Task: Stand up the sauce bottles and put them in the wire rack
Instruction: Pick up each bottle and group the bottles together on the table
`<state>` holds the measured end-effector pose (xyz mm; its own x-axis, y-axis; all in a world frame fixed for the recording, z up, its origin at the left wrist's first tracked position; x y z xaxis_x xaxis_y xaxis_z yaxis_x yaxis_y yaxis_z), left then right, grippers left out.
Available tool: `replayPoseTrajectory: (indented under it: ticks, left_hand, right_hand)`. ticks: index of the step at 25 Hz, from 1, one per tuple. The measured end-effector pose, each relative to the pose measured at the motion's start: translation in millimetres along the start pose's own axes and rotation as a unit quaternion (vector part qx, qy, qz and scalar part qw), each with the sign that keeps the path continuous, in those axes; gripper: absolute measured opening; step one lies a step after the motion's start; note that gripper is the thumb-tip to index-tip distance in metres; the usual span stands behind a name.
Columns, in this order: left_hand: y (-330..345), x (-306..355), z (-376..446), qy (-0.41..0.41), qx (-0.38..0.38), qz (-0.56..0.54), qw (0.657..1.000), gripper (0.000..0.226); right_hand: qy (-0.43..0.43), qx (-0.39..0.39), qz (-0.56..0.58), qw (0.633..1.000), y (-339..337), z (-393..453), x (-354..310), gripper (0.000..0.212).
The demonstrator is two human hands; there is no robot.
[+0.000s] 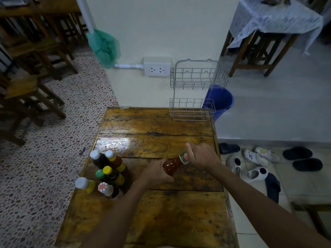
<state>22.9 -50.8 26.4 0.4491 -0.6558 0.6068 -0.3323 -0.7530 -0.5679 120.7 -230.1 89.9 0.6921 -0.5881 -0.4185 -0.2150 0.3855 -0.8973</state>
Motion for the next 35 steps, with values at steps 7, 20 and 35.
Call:
replayPoseTrajectory:
  ticks: [7, 20, 35]
  left_hand:
    - [7, -5, -2, -0.021, 0.122, 0.099, 0.987, 0.065]
    - [-8, -17, 8, -0.007, 0.099, 0.088, 0.991, 0.056]
    - [9, -17, 11, -0.027, 0.05, 0.061, 0.997, 0.067]
  right_hand:
    - [0.14, -0.031, 0.036, 0.989, 25, 4, 11, 0.043]
    - [0.117, -0.07, 0.006, 0.991, 35, 10, 7, 0.051]
    - [0.118, -0.108, -0.059, 0.985, 36, 2, 8, 0.027]
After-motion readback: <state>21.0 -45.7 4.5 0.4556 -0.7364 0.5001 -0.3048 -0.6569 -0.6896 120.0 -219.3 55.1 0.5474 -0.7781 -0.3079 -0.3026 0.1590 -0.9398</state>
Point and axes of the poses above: each hand's wrist, its own z-axis towards the middle knuckle, its own y-axis out of the palm, x = y × z, the point moved 4 cm from there along z, towards the middle knuckle, and after that the axes turned 7 degrees about -y, right-handed, at the moved point
